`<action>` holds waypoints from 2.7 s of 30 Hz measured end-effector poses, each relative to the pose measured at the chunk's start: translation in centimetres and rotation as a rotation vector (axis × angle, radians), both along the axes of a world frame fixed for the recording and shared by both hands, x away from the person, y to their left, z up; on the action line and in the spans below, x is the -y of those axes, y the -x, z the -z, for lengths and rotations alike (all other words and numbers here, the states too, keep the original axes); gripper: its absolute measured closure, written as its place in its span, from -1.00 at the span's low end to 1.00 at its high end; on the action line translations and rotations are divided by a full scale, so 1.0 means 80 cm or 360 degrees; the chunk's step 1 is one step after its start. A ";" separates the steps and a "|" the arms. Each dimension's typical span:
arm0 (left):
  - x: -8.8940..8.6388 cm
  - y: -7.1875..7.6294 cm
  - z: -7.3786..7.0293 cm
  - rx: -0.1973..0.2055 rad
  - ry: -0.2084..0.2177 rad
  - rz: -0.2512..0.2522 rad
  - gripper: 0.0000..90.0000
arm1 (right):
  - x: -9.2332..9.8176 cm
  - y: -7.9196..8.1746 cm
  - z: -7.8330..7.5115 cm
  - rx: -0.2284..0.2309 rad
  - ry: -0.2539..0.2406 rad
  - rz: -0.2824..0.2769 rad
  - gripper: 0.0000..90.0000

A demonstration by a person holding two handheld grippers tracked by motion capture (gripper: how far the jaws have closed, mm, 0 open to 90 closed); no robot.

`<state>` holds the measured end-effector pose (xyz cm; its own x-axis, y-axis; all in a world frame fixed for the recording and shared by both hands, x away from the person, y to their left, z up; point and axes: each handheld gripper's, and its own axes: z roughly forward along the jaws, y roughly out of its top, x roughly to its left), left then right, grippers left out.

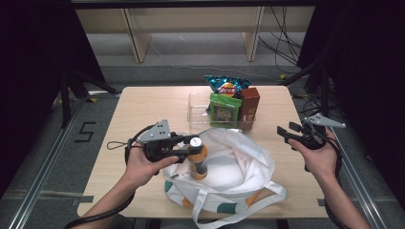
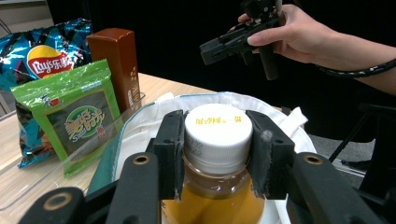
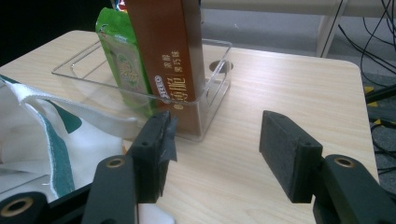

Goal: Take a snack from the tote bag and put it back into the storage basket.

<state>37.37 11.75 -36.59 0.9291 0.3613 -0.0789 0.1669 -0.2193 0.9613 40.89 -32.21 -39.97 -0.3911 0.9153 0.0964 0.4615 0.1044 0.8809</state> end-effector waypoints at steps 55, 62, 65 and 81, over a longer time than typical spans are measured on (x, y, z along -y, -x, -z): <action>0.009 -0.043 -0.090 0.0121 0.0136 0.0007 0.31 | 0.005 0.000 0.004 0.0011 -0.0002 0.0015 -0.02; 0.012 -0.050 -0.099 0.0139 0.0139 0.0009 0.31 | 0.004 -0.001 0.006 0.0012 0.0002 0.0014 -0.02; 0.011 -0.054 -0.101 0.0141 0.0146 0.0014 0.31 | 0.004 0.000 0.006 0.0007 -0.0013 0.0024 -0.02; 0.001 -0.070 -0.110 0.0161 0.0148 -0.0044 0.31 | 0.003 0.000 0.007 -0.0002 -0.0009 0.0018 -0.02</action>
